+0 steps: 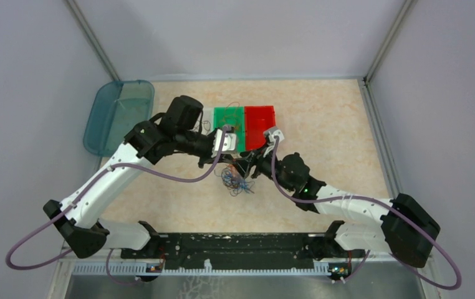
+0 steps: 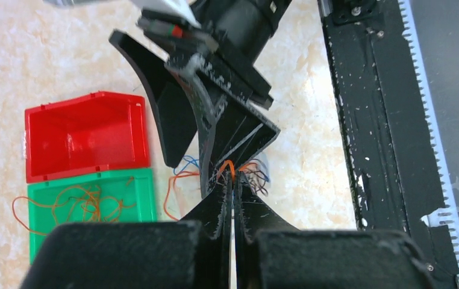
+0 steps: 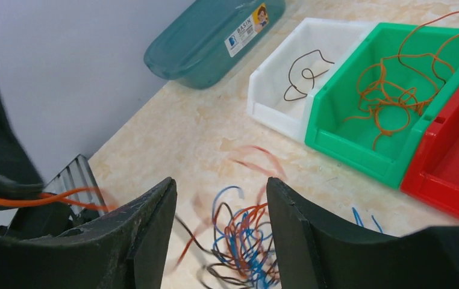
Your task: Untangle the cables
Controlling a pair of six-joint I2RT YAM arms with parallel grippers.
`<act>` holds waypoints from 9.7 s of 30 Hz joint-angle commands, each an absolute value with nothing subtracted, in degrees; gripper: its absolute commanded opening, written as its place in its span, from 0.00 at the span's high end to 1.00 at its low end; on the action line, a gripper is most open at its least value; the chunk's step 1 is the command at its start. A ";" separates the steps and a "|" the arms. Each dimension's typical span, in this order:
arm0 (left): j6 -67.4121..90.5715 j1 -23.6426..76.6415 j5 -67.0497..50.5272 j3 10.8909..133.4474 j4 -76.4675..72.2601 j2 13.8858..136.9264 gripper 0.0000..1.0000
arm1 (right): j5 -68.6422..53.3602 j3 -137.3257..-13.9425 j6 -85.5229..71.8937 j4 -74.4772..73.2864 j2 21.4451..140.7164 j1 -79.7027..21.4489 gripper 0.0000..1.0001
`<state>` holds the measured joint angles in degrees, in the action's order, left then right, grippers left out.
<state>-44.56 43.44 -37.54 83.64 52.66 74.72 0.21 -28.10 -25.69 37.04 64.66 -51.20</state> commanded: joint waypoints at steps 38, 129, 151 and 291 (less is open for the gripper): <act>-57.44 44.64 -18.14 89.89 2.24 65.05 1.00 | 7.46 -21.34 -28.44 45.85 73.46 -56.53 0.46; -92.77 45.87 -26.66 129.03 -29.73 84.96 1.00 | 22.02 -23.63 -39.21 40.22 88.99 -57.22 1.00; -83.46 45.88 -13.27 102.44 -10.28 77.92 1.00 | 14.61 -21.76 -26.85 28.50 55.46 -57.77 0.48; -42.15 30.16 -26.63 85.95 39.76 80.18 0.01 | -7.82 -42.69 -22.89 22.81 93.94 -36.25 0.64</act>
<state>-43.31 30.24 -25.19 86.83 38.35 82.26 -6.22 -40.60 -24.40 20.16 93.93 -36.62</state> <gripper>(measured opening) 0.995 0.374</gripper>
